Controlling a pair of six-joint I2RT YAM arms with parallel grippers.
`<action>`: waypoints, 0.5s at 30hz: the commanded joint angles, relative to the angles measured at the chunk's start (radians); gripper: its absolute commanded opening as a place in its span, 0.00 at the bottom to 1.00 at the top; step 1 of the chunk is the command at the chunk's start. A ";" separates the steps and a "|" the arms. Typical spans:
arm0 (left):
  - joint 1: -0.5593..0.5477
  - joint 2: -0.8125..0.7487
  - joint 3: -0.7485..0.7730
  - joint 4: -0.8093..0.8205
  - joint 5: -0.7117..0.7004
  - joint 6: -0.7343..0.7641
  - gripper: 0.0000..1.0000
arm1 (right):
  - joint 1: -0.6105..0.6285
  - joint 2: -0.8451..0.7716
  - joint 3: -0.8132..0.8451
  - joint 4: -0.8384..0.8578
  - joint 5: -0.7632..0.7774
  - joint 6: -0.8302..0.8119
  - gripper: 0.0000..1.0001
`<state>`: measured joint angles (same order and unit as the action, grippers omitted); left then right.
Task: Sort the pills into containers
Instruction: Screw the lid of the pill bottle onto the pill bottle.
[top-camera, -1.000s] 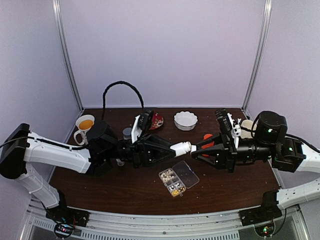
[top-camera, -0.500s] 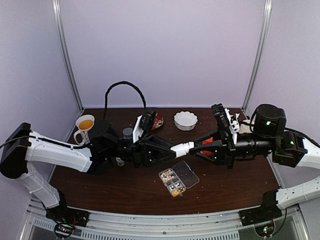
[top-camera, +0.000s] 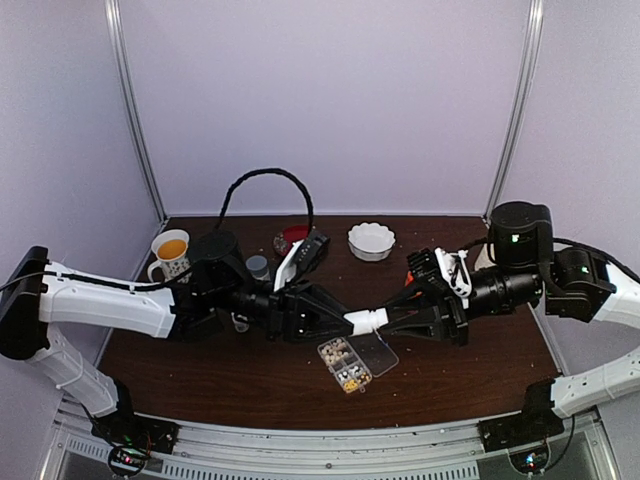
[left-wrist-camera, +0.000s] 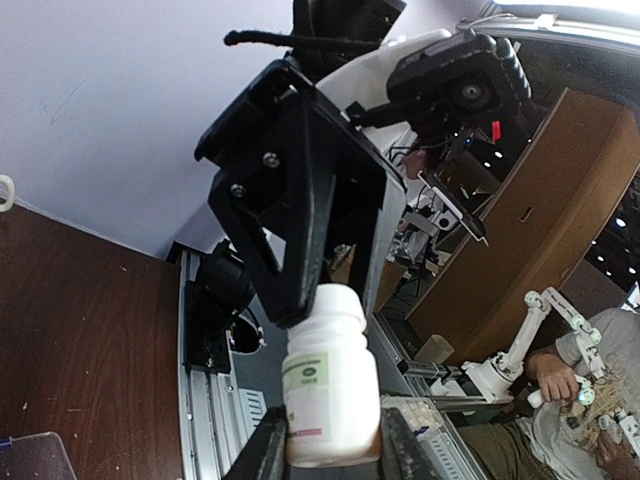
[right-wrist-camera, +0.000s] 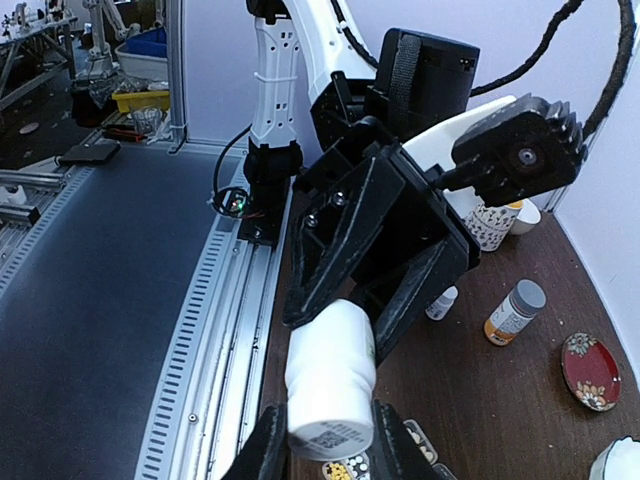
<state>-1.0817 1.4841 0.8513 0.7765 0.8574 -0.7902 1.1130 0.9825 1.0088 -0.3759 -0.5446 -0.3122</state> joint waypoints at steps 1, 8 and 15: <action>-0.013 0.012 0.061 -0.059 -0.106 -0.028 0.00 | 0.025 0.040 0.031 -0.003 -0.020 -0.206 0.00; -0.012 0.052 0.060 0.107 -0.113 -0.175 0.00 | 0.058 -0.011 -0.051 0.119 0.101 -0.370 0.00; -0.012 0.096 0.084 0.178 -0.104 -0.311 0.00 | 0.096 -0.021 -0.113 0.179 0.189 -0.548 0.00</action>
<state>-1.0817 1.5394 0.8631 0.8555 0.8520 -0.9958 1.1629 0.9222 0.9318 -0.3187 -0.3901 -0.7334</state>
